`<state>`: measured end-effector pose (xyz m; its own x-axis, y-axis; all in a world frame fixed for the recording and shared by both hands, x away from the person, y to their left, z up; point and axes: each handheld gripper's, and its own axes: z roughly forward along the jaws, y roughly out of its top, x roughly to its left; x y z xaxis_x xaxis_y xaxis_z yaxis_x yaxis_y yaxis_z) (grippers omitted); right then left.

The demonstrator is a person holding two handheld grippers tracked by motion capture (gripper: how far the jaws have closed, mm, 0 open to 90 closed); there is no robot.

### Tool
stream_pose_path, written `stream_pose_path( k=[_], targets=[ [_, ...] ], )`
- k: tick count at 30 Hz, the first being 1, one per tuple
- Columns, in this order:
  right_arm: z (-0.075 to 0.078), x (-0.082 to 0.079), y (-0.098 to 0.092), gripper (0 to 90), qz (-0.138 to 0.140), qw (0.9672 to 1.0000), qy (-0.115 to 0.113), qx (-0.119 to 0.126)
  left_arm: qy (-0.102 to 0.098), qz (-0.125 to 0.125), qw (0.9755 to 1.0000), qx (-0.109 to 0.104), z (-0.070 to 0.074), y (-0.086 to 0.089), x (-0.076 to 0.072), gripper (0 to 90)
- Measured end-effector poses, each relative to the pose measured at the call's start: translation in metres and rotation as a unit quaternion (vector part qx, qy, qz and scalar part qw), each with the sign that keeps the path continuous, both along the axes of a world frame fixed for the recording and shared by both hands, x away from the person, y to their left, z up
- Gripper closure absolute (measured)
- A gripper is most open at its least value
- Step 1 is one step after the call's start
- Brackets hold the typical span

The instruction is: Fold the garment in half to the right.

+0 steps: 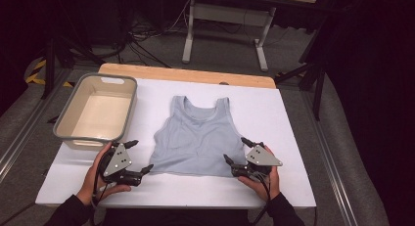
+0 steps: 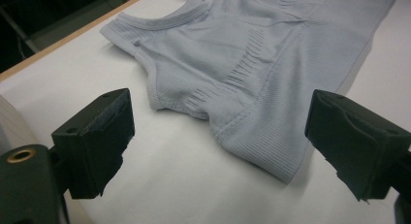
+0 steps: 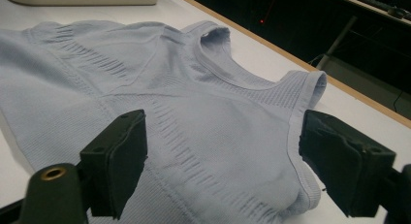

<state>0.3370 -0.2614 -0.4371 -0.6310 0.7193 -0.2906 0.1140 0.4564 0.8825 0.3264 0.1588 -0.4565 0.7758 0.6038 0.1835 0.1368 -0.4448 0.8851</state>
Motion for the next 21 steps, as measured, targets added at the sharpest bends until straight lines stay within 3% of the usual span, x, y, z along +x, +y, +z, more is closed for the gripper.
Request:
stream_pose_path(
  k=[9, 13, 21],
  targets=[
    [0.007, 0.007, 0.007, 23.6, -0.006, 0.9996, 0.014, 0.023, 0.022, -0.002, 0.9997, 0.007, -0.002, -0.007, 0.002, 14.5],
    [0.014, 0.017, 0.023, 26.2, 0.013, 0.9994, 0.014, 0.027, 0.035, -0.005, 0.9992, 0.018, -0.002, -0.018, 0.005, 15.4],
    [0.027, 0.045, 0.061, 32.9, 0.040, 0.9979, 0.038, 0.032, 0.075, 0.002, 0.9963, 0.043, -0.008, -0.031, 0.014, 19.9]
  ],
)
